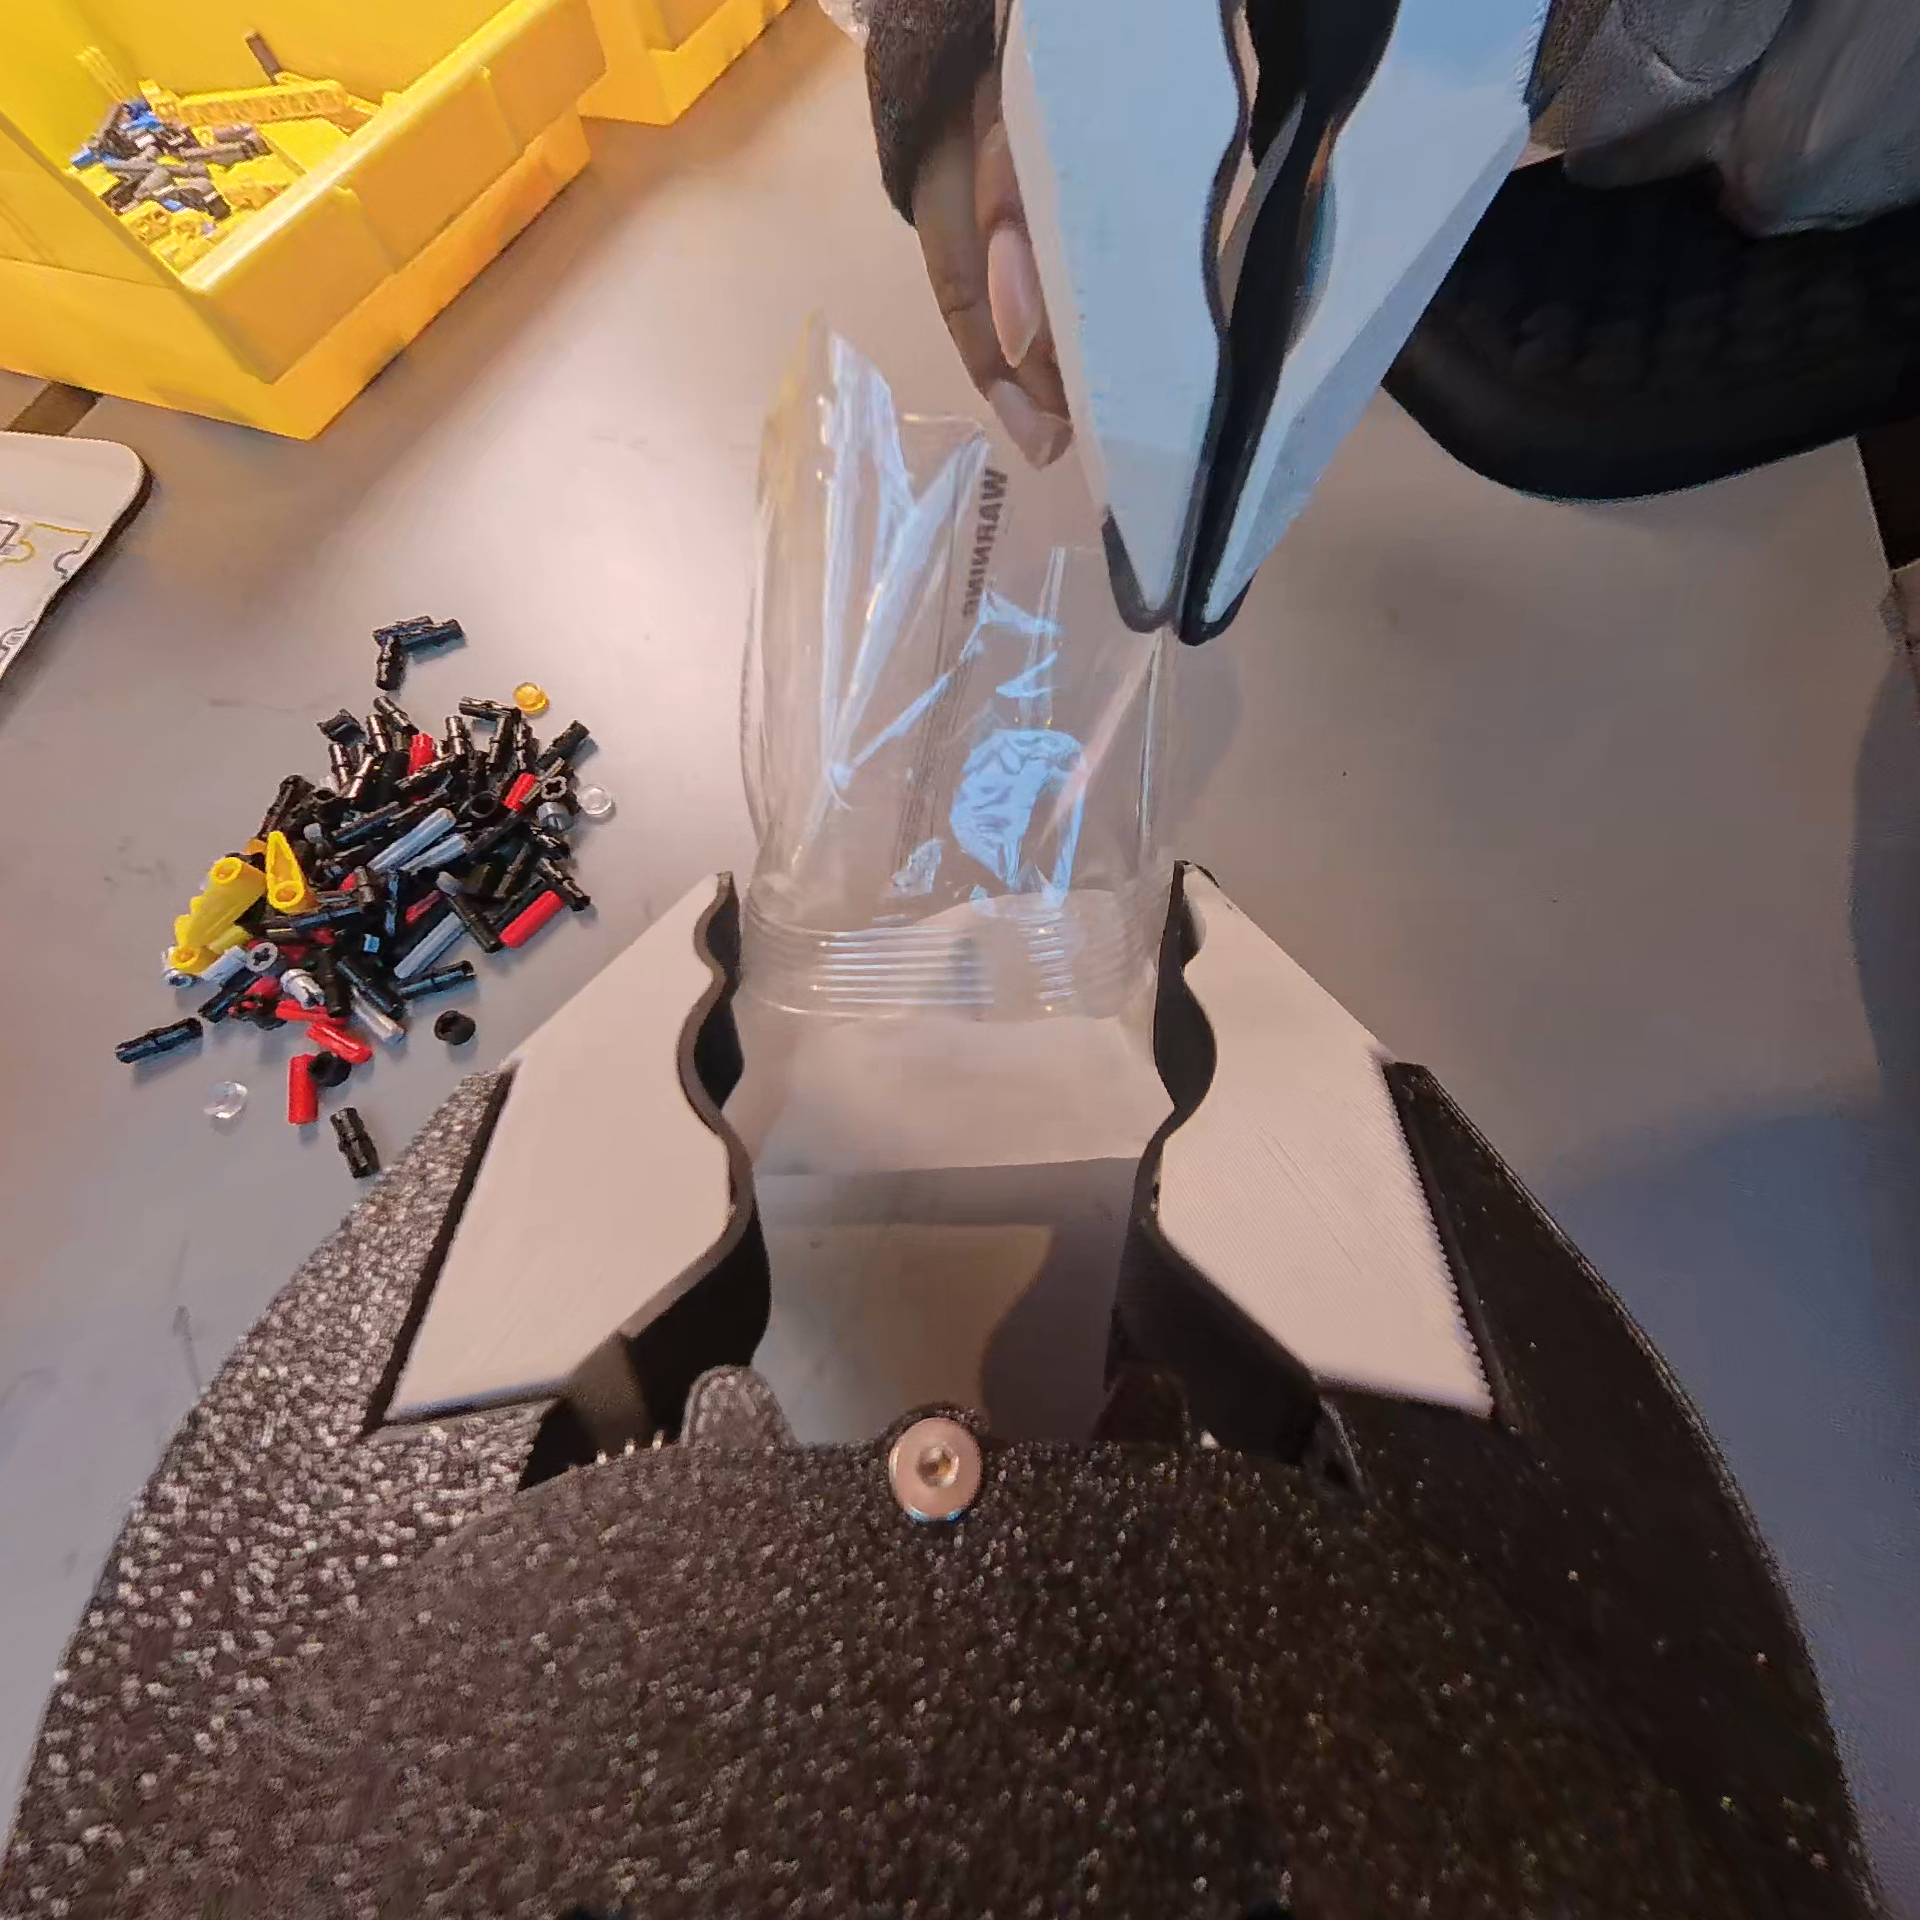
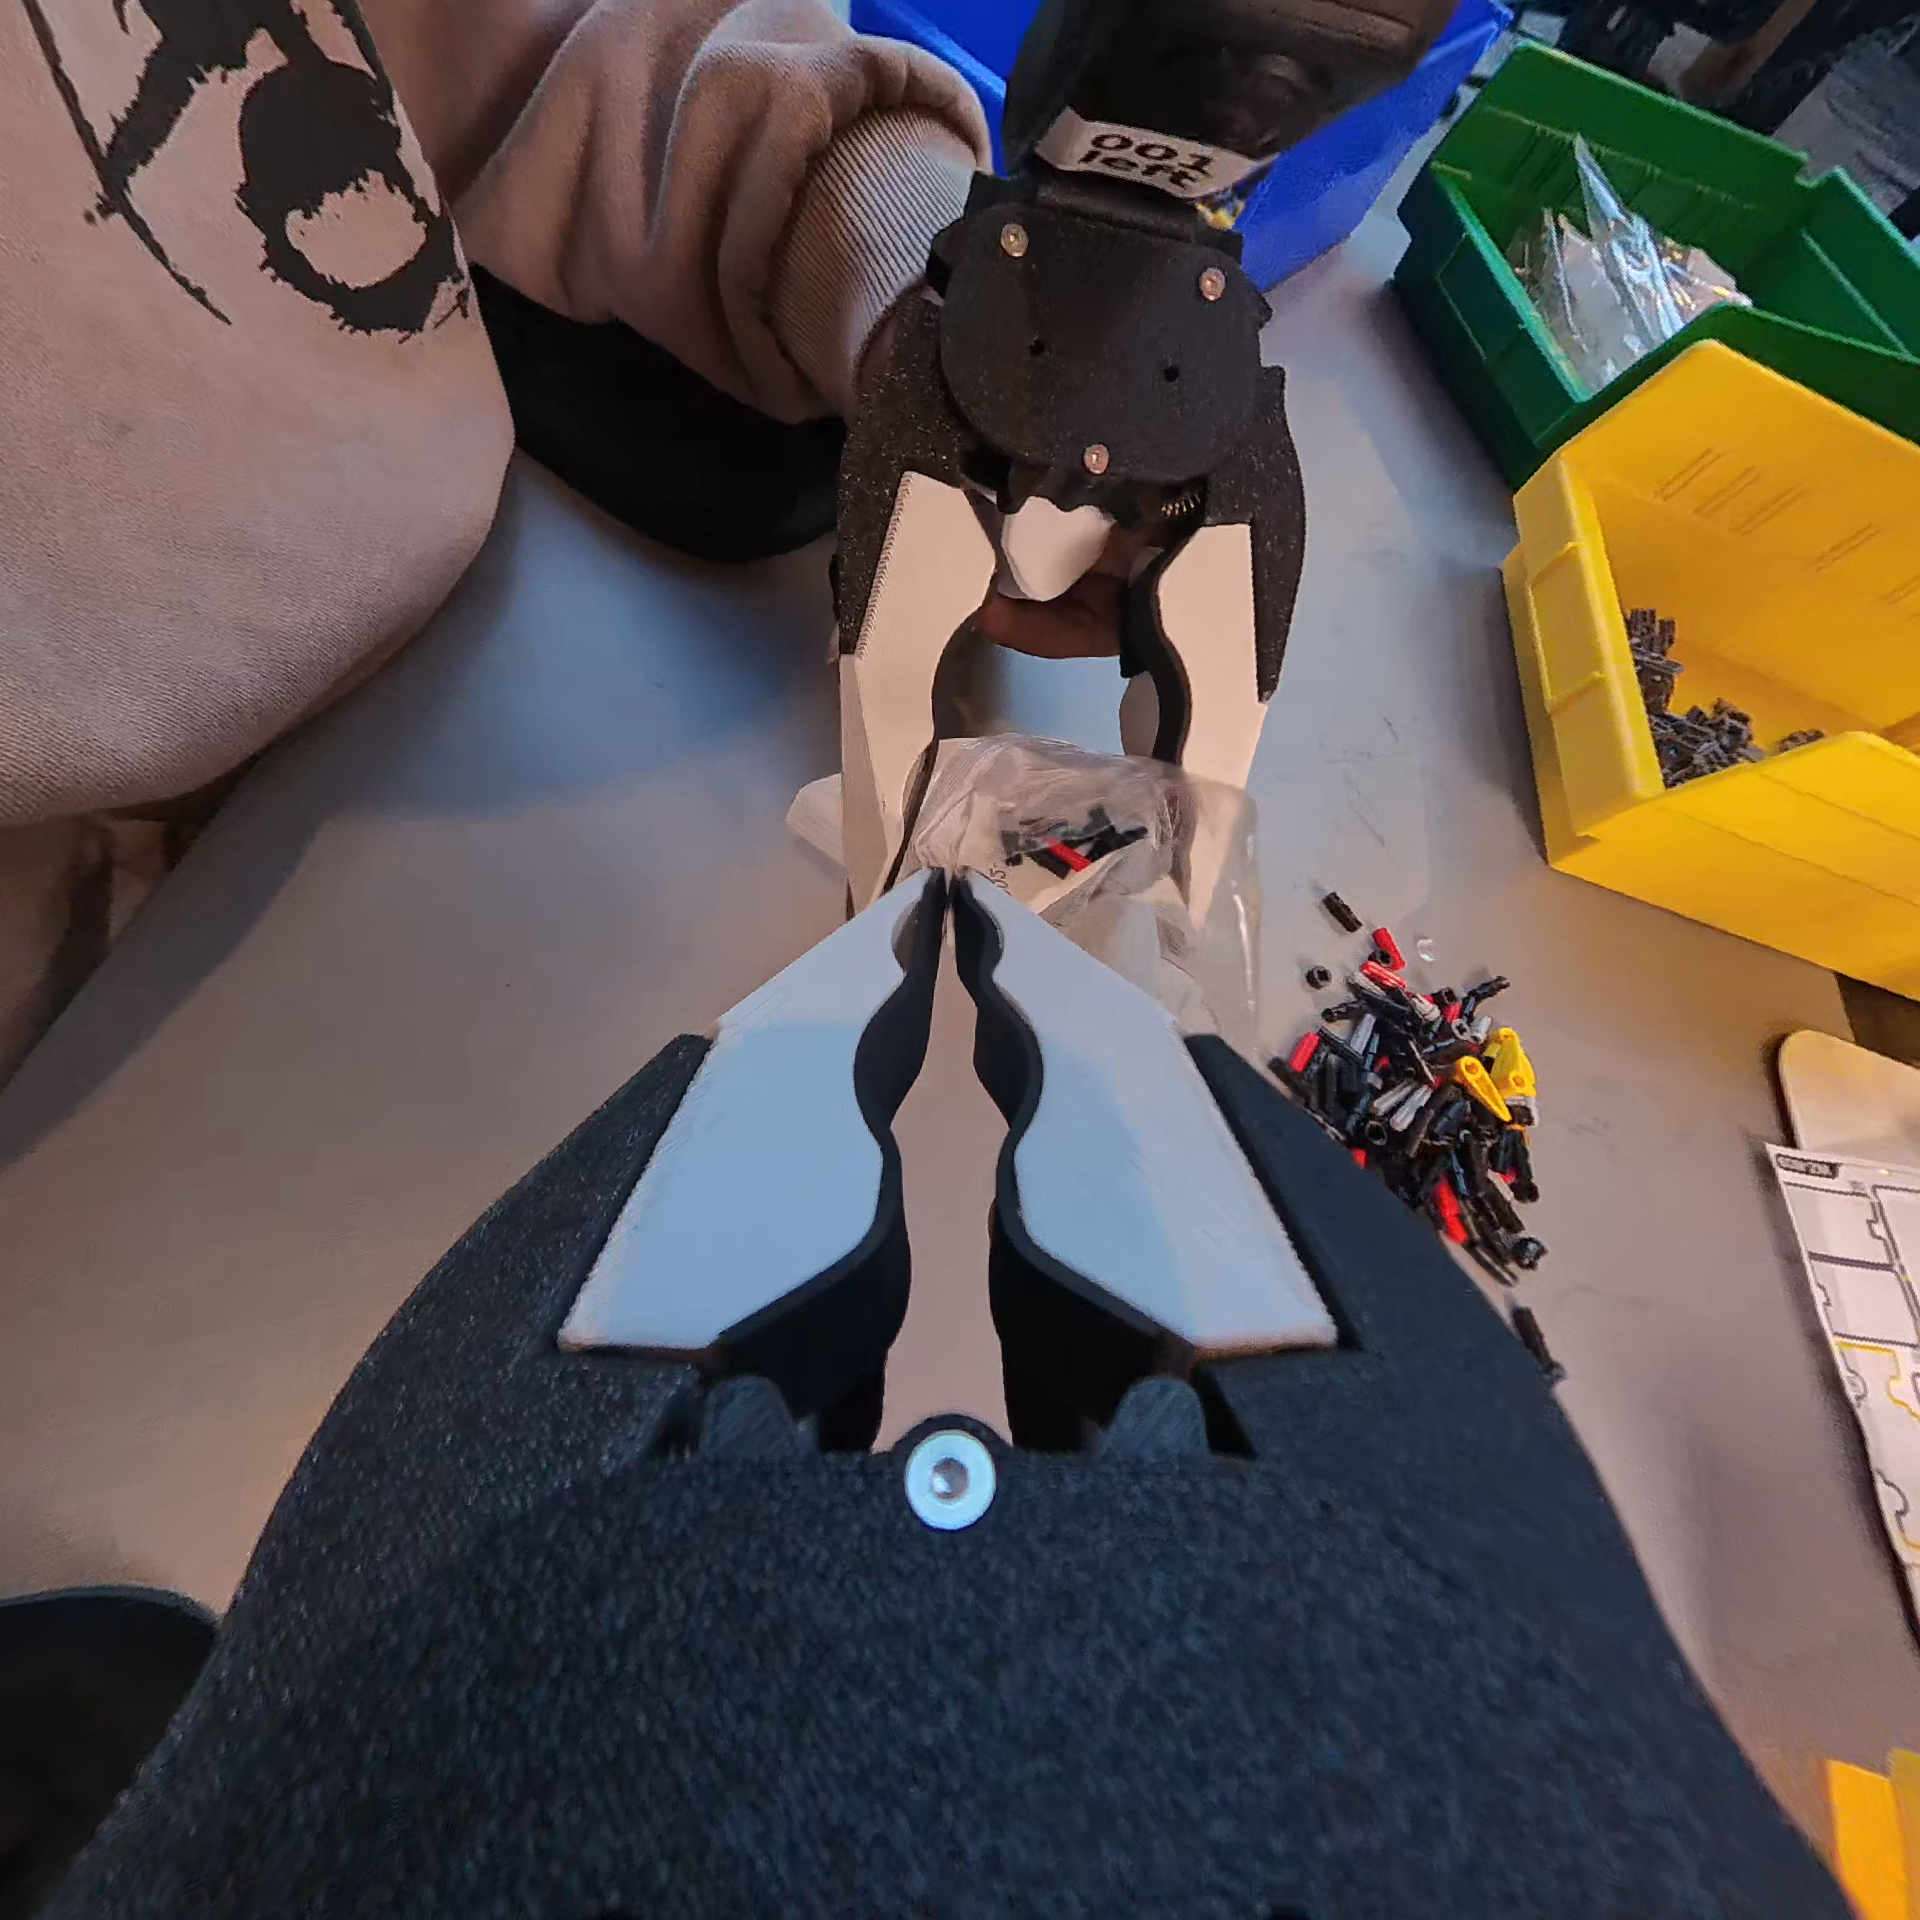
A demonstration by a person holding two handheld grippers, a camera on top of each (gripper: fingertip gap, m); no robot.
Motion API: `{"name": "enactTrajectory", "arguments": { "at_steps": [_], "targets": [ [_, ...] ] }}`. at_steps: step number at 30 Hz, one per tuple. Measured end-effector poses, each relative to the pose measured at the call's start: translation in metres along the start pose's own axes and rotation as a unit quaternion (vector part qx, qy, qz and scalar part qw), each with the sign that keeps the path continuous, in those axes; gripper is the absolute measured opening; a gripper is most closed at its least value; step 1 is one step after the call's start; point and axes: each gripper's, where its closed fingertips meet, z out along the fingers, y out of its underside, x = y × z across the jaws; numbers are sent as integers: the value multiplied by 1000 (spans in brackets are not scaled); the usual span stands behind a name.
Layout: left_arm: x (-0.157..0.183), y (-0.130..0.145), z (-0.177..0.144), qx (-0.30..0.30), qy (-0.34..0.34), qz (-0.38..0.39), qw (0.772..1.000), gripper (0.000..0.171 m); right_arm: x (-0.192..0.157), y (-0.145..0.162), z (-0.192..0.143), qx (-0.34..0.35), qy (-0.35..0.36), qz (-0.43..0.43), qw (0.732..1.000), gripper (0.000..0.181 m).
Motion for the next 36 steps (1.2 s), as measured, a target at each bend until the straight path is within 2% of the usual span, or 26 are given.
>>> {"name": "enactTrajectory", "arguments": {
  "at_steps": [4, 7, 10, 12, 15, 19, 21, 23, 28, 31, 36],
  "targets": [
    [0, -2, -1, 8, -1, 2, 1000, 76, 0, -3, -5, 32, -28, 60, 997, 23],
    [-1, -2, -1, 6, -6, 4, 1000, 79, 9, -22, -22, 107, -41, 125, 985, 24],
    [-1, -1, 0, 3, -7, 6, 1000, 81, 35, -23, -29, 114, 22, 165, 979, 16],
    [-1, -1, 0, 2, -8, 4, 1000, 82, 35, -20, -23, 90, 30, 172, 980, 2],
    [-1, -2, -1, 5, -8, 5, 1000, 83, 36, -6, -5, 36, 54, 174, 983, 0],
    [1, 0, 1, -1, -13, 18, 1000, 82, 47, 8, 10, 12, 65, 258, 964, 0],
    [1, 0, 2, -4, -18, 23, 1000, 82, 51, 25, 16, -45, 97, 244, 964, 0],
    [-1, 0, 1, -2, -23, 26, 999, 81, 54, 43, 20, -104, 135, 215, 962, 10],
    [-4, 6, 1, -18, -36, 39, 998, 71, 41, 73, 28, -185, 114, 203, 955, 47],
    [-2, 6, 1, -17, -32, 45, 998, 65, 40, 62, 31, -146, 104, 197, 964, 54],
    [-3, -6, -6, 19, -31, 38, 999, 61, 45, 18, 21, -41, 87, 166, 981, 57]
  ]
}}
